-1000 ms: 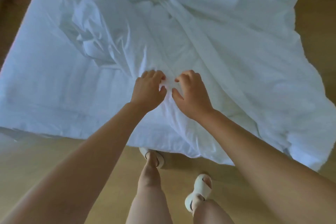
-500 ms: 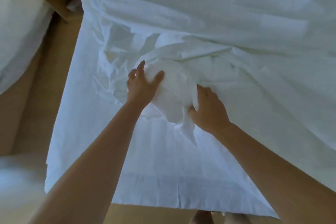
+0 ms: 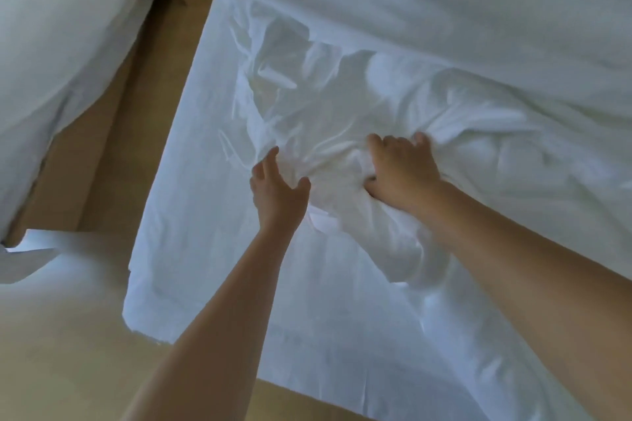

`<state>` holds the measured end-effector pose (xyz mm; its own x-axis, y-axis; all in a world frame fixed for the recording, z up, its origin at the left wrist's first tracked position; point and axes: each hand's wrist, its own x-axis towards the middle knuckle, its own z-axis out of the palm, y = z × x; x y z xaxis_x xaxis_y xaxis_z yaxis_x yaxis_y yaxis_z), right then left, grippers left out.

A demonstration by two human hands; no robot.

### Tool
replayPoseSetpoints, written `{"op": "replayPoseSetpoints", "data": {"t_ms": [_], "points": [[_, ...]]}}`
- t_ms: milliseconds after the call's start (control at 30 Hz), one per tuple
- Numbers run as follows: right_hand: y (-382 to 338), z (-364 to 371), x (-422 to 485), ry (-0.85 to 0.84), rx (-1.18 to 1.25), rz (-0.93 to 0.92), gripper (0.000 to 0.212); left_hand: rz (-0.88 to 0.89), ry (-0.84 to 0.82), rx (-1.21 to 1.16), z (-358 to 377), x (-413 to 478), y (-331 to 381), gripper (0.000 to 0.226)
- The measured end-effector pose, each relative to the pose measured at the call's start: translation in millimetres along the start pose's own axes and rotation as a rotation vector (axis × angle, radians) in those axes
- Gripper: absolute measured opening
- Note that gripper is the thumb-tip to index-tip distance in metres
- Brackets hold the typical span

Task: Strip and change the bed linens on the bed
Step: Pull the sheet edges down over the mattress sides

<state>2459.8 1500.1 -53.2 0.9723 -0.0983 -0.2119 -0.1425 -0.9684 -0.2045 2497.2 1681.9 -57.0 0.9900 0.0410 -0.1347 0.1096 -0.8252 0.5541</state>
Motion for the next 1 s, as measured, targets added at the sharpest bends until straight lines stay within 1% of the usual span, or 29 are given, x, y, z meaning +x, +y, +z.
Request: {"op": "replayPoseSetpoints", "data": {"t_ms": [33, 67, 100, 133, 167, 233, 300, 333, 400, 500, 567, 633, 667, 700, 767, 800, 833, 867, 900, 933, 967, 1000], "points": [[-0.8, 6.9, -3.9, 0.044, 0.024, -0.055, 0.049, -0.049, -0.028, 0.086, 0.2, 10.4, -3.9, 0.085], [-1.8, 14.4, -10.4, 0.071, 0.063, -0.114, 0.042, -0.071, -0.074, 0.179, 1.7, 18.2, -7.6, 0.096], [-2.3, 22.2, -18.8, 0.075, 0.107, -0.16, 0.04, -0.066, -0.122, 0.276, 4.7, 24.0, -10.4, 0.103], [-3.4, 30.5, -27.8, 0.063, 0.142, -0.193, 0.04, -0.042, -0.162, 0.341, 9.5, 28.1, -13.0, 0.104], [-4.8, 39.0, -37.1, 0.044, 0.152, -0.217, 0.042, -0.011, -0.196, 0.36, 14.7, 30.0, -15.1, 0.098], [-4.5, 52.6, -51.2, 0.048, 0.144, -0.229, 0.051, 0.039, -0.234, 0.311, 21.6, 23.5, -17.5, 0.071], [-1.1, 58.3, -56.9, 0.124, 0.15, -0.226, 0.058, 0.044, -0.218, 0.271, 16.1, 6.1, -25.3, 0.047], [0.1, 59.1, -58.7, 0.163, 0.145, -0.227, 0.06, 0.019, -0.219, 0.269, 9.3, -8.5, -33.8, 0.04], [-3.1, 58.4, -62.9, 0.192, 0.113, -0.244, 0.064, -0.041, -0.227, 0.266, -7.2, -49.2, -55.9, 0.036], [-28.3, 53.8, -78.6, 0.188, 0.094, -0.247, 0.064, -0.11, -0.185, 0.289, -27.4, -113.0, -81.1, 0.049], [-48.7, 53.7, -91.7, 0.177, 0.086, -0.254, 0.062, -0.162, -0.135, 0.258, -30.6, -127.3, -93.8, 0.05], [-64.9, 56.2, -99.7, 0.151, 0.048, -0.272, 0.059, -0.247, -0.146, 0.165, -32.0, -118.0, -103.3, 0.051], [-70.9, 58.5, -101.0, 0.135, 0.023, -0.269, 0.058, -0.285, -0.191, 0.106, -30.4, -111.5, -109.4, 0.056], [-75.8, 61.3, -101.0, 0.121, -0.005, -0.257, 0.059, -0.303, -0.264, 0.028, -28.0, -105.1, -116.6, 0.064], [-85.5, 67.9, -99.2, 0.085, -0.057, -0.216, 0.063, -0.368, -0.487, -0.2, -28.0, -94.4, -137.2, 0.076], [-89.9, 70.3, -97.6, 0.074, -0.079, -0.182, 0.063, -0.435, -0.614, -0.359, -32.1, -87.9, -149.6, 0.075], [-94.2, 72.0, -96.2, 0.076, -0.097, -0.142, 0.062, -0.52, -0.716, -0.532, -38.3, -79.9, -164.5, 0.067], [-98.7, 73.4, -95.0, 0.086, -0.114, -0.102, 0.06, -0.631, -0.756, -0.704, -44.6, -70.3, -179.2, 0.054], [-104.0, 74.8, -94.9, 0.105, -0.132, -0.07, 0.058, -0.756, -0.709, -0.853, -50.6, -61.9, -195.2, 0.038], [-109.8, 75.7, -95.8, 0.123, -0.148, -0.04, 0.056, -0.882, -0.614, -0.94, -55.1, -53.3, -210.6, 0.024], [-115.7, 76.3, -96.8, 0.14, -0.16, -0.019, 0.054, -0.968, -0.514, -0.951, -56.9, -43.9, -222.4, 0.021], [-123.2, 76.6, -97.0, 0.159, -0.161, -0.012, 0.052, -1.017, -0.44, -0.93, -56.2, -34.5, -229.3, 0.024]]}}
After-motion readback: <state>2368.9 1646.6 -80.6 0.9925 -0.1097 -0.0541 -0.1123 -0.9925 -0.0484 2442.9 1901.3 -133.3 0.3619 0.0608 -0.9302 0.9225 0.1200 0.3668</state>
